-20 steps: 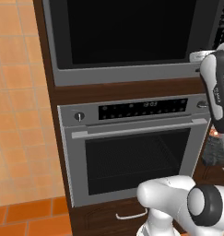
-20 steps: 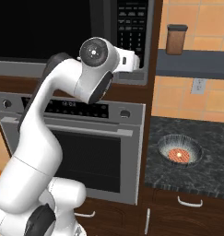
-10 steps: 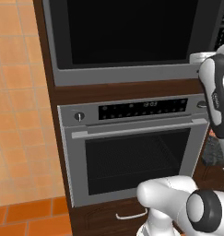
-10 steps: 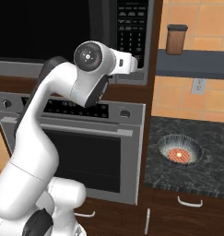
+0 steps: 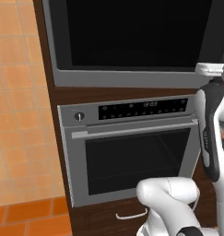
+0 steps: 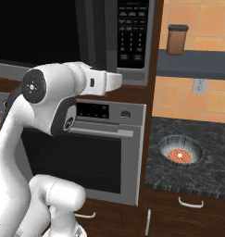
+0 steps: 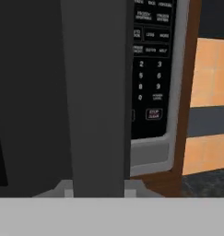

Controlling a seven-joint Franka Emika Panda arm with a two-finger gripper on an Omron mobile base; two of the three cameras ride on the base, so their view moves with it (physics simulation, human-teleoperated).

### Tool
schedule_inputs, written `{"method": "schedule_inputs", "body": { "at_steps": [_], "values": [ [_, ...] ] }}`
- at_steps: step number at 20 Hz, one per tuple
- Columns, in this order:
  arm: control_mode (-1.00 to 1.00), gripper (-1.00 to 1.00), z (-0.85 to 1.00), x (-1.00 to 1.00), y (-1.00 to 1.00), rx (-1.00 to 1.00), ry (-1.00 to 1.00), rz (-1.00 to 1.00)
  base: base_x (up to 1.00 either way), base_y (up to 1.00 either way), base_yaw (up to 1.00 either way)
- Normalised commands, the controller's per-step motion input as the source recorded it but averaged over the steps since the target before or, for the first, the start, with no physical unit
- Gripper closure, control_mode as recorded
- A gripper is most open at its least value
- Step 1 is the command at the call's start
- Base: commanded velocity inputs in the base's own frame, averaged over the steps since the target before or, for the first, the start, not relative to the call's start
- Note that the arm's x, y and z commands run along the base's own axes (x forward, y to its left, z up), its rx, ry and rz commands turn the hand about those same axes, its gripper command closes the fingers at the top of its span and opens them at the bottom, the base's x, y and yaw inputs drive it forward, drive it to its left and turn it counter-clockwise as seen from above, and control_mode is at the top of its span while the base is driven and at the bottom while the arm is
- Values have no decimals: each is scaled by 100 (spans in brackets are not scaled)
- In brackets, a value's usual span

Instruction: Open the microwave, place the bowl with waffle inside the microwave, then close the microwave door and turn it on.

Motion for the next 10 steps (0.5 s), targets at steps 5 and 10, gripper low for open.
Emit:
{"method": "schedule_inputs", "body": {
  "at_steps": [5, 10],
  "values": [
    [-100, 100, 2, -100, 45, -11, 0, -26, 0, 0, 0],
    [-100, 100, 0, -100, 69, -17, -13, -20, 0, 0, 0]
  ]
}}
